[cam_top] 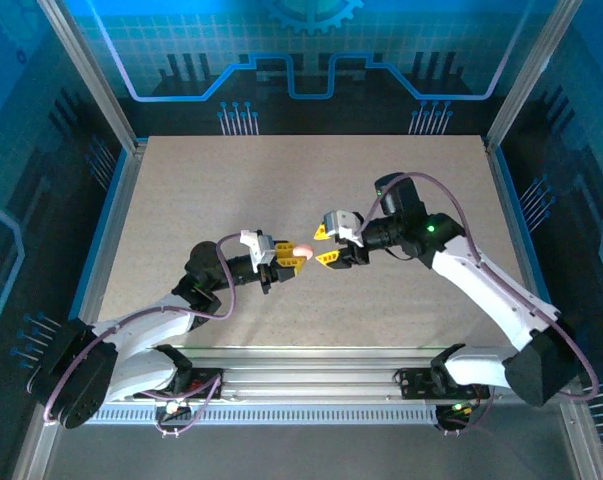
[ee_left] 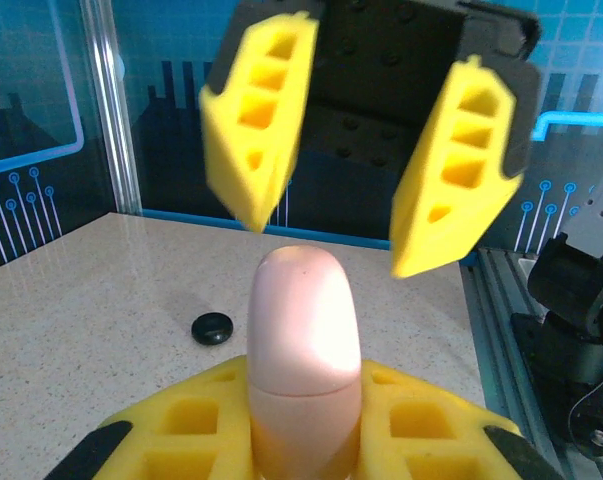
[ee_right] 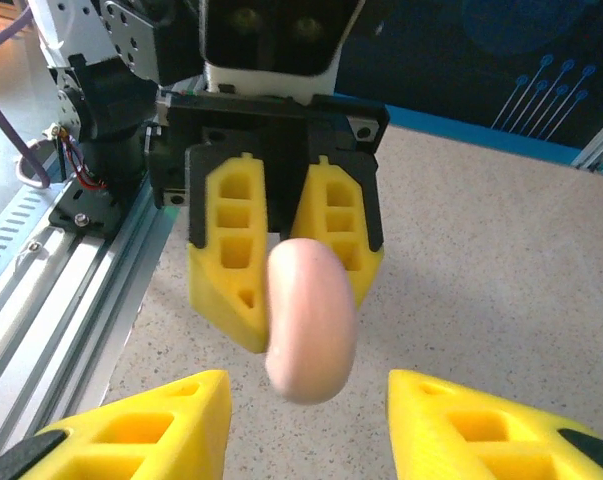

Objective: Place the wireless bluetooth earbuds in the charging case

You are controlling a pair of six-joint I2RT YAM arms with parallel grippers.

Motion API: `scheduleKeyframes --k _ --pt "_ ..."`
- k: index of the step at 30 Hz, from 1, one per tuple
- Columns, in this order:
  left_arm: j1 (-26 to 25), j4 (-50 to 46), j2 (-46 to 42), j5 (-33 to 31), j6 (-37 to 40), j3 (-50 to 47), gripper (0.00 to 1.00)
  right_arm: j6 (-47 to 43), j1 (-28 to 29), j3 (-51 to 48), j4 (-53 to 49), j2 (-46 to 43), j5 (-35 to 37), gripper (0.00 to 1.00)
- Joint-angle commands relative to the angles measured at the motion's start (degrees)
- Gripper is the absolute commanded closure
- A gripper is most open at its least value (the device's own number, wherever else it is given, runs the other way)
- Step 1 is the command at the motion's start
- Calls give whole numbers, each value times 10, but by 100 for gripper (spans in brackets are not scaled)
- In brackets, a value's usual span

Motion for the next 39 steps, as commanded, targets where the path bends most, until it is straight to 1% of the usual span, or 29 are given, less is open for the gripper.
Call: scheduleKeyframes --k 1,5,10,19,21,27,33,34,35,39 --pt "0 21 -1 20 11 15 83 -22 11 39 -34 26 -13 57" --pt "0 19 -1 21 11 15 83 -37 14 50 -45 44 -36 60" --pt "0 19 0 23 11 16 83 -55 22 64 -69 61 -43 67" --pt "0 22 1 25 9 17 83 -59 27 63 -64 62 -31 76" --pt "0 21 1 22 9 17 80 -61 27 63 -66 58 -24 79" --pt "0 18 0 19 11 17 80 -63 29 60 -74 48 -5 89" --pt "0 13 0 12 14 17 77 -67 29 58 -81 46 0 89" --pt "0 13 1 11 14 17 75 -67 29 58 -83 45 2 89" --pt "0 14 2 7 15 16 71 -68 29 56 -84 44 3 89" --pt "0 18 0 -22 18 9 40 -69 24 50 -90 39 17 89"
